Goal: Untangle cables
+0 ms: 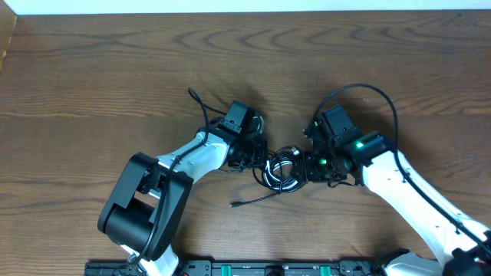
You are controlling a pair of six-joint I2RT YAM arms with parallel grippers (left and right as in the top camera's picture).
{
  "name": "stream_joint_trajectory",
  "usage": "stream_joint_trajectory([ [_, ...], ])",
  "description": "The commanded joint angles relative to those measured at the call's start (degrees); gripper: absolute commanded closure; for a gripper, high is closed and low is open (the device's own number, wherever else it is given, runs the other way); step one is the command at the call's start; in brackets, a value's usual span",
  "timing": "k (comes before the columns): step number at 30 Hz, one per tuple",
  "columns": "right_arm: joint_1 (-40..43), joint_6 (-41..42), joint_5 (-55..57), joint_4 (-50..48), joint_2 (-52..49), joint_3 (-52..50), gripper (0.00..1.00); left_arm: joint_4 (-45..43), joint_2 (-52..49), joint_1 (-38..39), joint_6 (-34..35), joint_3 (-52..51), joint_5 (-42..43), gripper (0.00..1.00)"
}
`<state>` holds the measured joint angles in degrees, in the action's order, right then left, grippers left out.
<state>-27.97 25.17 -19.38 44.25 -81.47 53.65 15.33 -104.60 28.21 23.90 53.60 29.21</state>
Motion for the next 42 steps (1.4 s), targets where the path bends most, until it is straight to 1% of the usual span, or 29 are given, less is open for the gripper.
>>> stream_joint_trajectory([
  [1, -0.1, -1.2, -0.6, -2.4, 0.7, 1.2, 0.01, 0.9, -1.4, 0.2, -0.9, 0.1, -3.1, 0.91],
  [5, -0.3, -1.2, -0.3, -2.9, 0.6, 1.2, 0.01, 0.9, -1.4, 0.2, -0.9, 0.1, -3.1, 0.91],
  [6, -0.3, -1.2, -0.1, -2.9, 0.6, 1.2, 0.01, 0.9, -1.4, 0.2, -0.9, 0.1, -3.1, 0.86],
  [7, -0.2, -1.2, 0.0, -2.9, 0.6, 1.2, 0.01, 0.9, -1.4, 0.2, -0.9, 0.1, -3.1, 0.77],
  [9, -0.2, -1.2, -0.1, -2.7, 0.6, 1.2, 0.01, 1.1, -1.4, 0.2, -0.9, 0.1, -3.1, 0.75],
  [42, -0.2, -1.0, -0.3, -2.7, 0.6, 1.2, 0.01, 2.2, -1.4, 0.2, -0.9, 0.1, -3.1, 0.73],
])
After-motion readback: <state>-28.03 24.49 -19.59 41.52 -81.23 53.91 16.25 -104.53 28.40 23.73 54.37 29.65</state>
